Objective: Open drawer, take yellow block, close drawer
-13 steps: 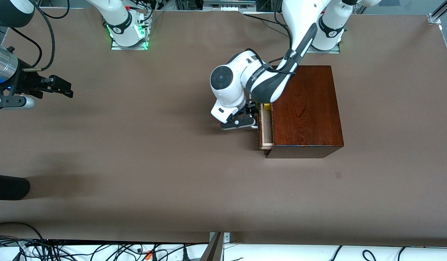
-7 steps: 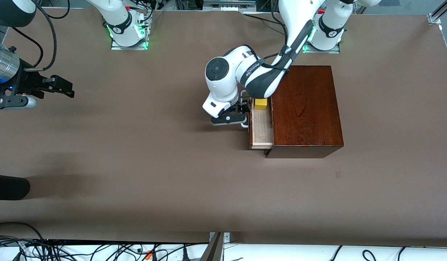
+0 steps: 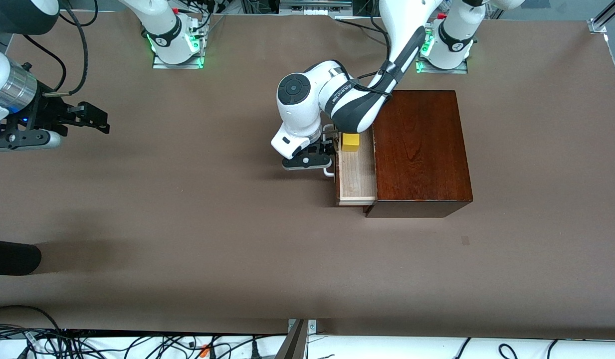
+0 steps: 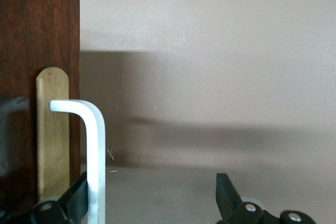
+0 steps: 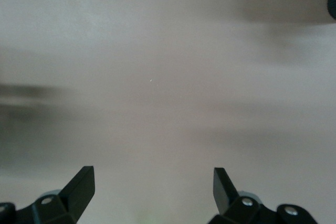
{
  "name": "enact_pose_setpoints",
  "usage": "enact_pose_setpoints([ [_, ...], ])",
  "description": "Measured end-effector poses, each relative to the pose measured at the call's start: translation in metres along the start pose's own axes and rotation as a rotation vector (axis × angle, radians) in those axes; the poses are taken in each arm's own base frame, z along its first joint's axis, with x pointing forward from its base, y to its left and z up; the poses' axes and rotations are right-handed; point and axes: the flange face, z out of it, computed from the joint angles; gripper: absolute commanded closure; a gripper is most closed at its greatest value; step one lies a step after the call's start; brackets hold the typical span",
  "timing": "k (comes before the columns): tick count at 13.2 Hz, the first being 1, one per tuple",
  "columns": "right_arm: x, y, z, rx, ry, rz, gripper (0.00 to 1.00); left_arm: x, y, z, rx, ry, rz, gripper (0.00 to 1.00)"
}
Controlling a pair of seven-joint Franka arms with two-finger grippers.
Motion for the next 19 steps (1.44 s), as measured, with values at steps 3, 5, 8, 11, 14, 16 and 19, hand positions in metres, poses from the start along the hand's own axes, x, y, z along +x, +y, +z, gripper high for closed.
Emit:
enact_pose_setpoints([
  [3,0.000,0.000,-0.001,0.000,0.001,0.000,0.00,0.001,0.000,0.000,-0.001,0.000,-0.002,0.00],
  [5,0.000,0.000,-0.001,0.000,0.001,0.001,0.00,0.001,0.000,-0.001,0.003,-0.003,-0.003,0.00],
  [8,0.000,0.003,-0.001,0.000,0.002,0.006,0.00,0.001,0.001,-0.010,-0.003,-0.042,-0.024,0.00],
  [11,0.000,0.007,-0.001,0.000,0.002,0.013,0.00,-0.008,0.006,-0.016,0.005,-0.107,0.003,0.00],
  [14,0.000,0.008,-0.001,0.000,0.002,0.014,0.00,-0.008,-0.002,-0.019,0.058,-0.150,0.050,0.00],
  [16,0.000,0.008,-0.001,0.000,0.002,0.014,0.00,0.003,-0.014,-0.049,0.058,-0.150,0.085,0.00],
  [19,0.000,0.006,-0.001,0.000,0.002,0.012,0.00,0.036,-0.070,-0.127,0.032,-0.126,0.135,0.00],
])
